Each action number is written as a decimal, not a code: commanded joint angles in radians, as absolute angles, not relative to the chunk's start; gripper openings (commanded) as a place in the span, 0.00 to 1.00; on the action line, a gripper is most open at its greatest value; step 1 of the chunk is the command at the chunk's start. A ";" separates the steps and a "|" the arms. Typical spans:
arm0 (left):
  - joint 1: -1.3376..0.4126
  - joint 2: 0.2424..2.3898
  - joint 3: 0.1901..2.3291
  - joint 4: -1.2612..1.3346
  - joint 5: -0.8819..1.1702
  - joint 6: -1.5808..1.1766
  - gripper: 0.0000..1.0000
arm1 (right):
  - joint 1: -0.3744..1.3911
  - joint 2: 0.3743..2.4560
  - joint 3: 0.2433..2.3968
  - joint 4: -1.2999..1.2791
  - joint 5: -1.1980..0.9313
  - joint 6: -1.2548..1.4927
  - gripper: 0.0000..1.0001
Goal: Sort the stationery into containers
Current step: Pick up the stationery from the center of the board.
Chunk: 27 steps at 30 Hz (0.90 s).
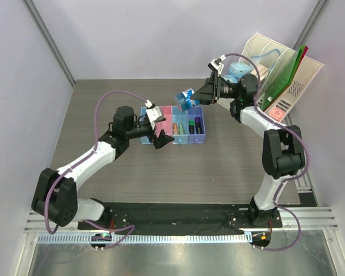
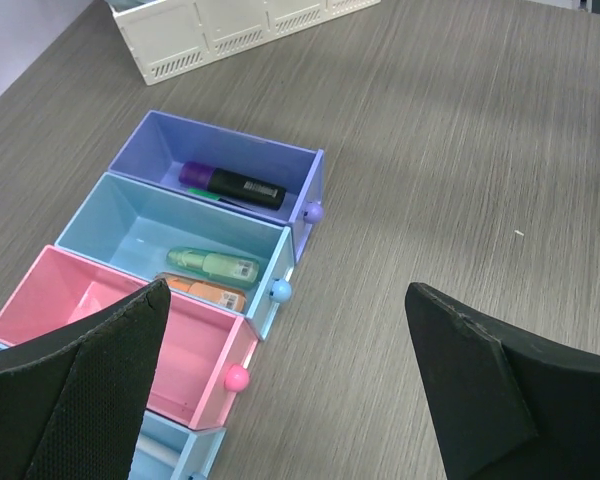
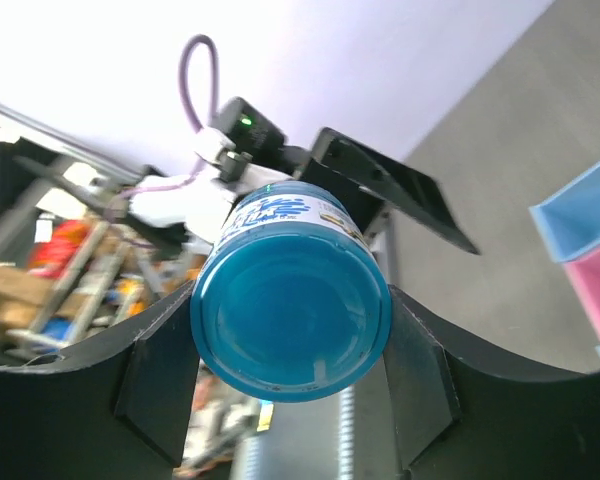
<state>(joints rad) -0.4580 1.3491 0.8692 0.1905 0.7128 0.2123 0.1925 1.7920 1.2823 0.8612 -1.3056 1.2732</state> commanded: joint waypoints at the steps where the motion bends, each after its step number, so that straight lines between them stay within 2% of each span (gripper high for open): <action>1: -0.459 1.290 0.844 0.321 0.692 0.209 1.00 | 0.207 1.881 1.342 1.667 -1.353 1.896 0.22; 10: -0.459 1.272 0.877 0.376 0.709 0.143 1.00 | 0.248 1.965 1.262 1.667 -1.355 1.835 0.21; 27: -0.459 1.287 0.908 0.402 0.752 0.086 1.00 | 0.316 2.022 1.262 1.667 -1.365 1.819 0.20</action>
